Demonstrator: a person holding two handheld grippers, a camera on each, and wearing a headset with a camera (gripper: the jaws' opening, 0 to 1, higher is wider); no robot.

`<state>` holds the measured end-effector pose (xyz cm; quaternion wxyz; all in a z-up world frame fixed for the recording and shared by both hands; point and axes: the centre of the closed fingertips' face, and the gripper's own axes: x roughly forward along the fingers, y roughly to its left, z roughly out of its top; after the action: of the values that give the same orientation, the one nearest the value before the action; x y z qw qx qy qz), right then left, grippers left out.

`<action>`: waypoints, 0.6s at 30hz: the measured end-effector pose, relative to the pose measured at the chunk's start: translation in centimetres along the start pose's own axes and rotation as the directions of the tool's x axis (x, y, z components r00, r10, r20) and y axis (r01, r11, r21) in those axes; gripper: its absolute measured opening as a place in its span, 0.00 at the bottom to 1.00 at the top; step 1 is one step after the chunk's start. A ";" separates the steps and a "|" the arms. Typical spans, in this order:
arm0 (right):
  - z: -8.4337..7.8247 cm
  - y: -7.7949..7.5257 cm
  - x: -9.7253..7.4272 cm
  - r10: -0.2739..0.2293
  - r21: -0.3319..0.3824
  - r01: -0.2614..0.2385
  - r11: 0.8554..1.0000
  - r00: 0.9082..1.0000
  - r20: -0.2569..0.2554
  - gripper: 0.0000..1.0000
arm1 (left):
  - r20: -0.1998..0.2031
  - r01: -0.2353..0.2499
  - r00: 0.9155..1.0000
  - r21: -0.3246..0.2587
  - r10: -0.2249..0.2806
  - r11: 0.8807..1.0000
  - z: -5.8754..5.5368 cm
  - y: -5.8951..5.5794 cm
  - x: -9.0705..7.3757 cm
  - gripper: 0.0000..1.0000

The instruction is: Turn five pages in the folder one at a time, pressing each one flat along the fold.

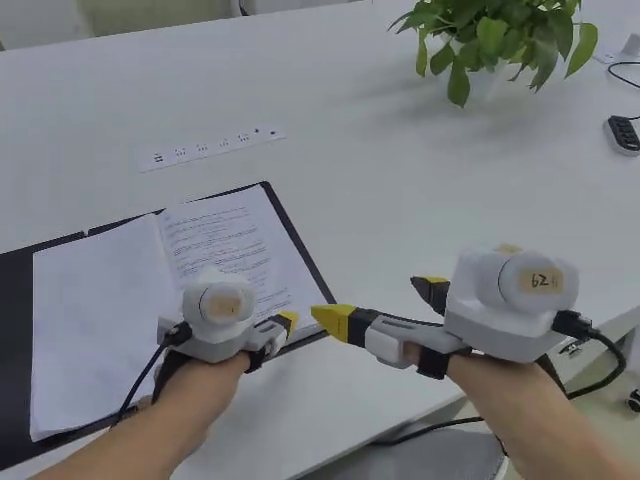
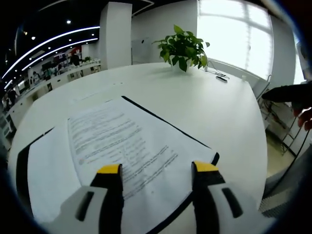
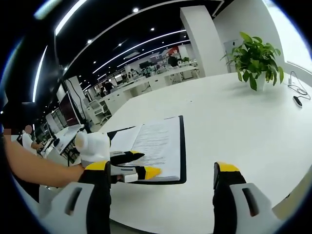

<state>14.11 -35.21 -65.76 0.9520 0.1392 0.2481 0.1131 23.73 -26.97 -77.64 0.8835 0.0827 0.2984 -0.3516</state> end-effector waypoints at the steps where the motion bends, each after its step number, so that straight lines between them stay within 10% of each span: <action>1: 0.0 -0.1 0.0 -0.002 0.001 0.002 1.000 1.000 0.000 0.86 | -0.004 -0.007 1.000 -0.001 0.007 1.000 -0.2 0.1 0.1 0.55; 15: -0.9 0.0 1.4 0.013 0.007 -0.013 1.000 0.999 -0.035 0.83 | 0.084 -0.028 0.996 0.047 0.024 0.999 -0.4 -0.1 0.5 0.43; 18: -0.9 -0.1 1.6 0.018 0.012 -0.017 1.000 0.999 -0.038 0.83 | 0.100 -0.050 0.994 0.050 0.045 0.997 -0.3 0.7 0.4 0.23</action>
<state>15.02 -34.64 -67.22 0.9452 0.1447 0.2658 0.1225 24.28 -26.55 -78.15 0.9027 0.0954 0.2431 -0.3418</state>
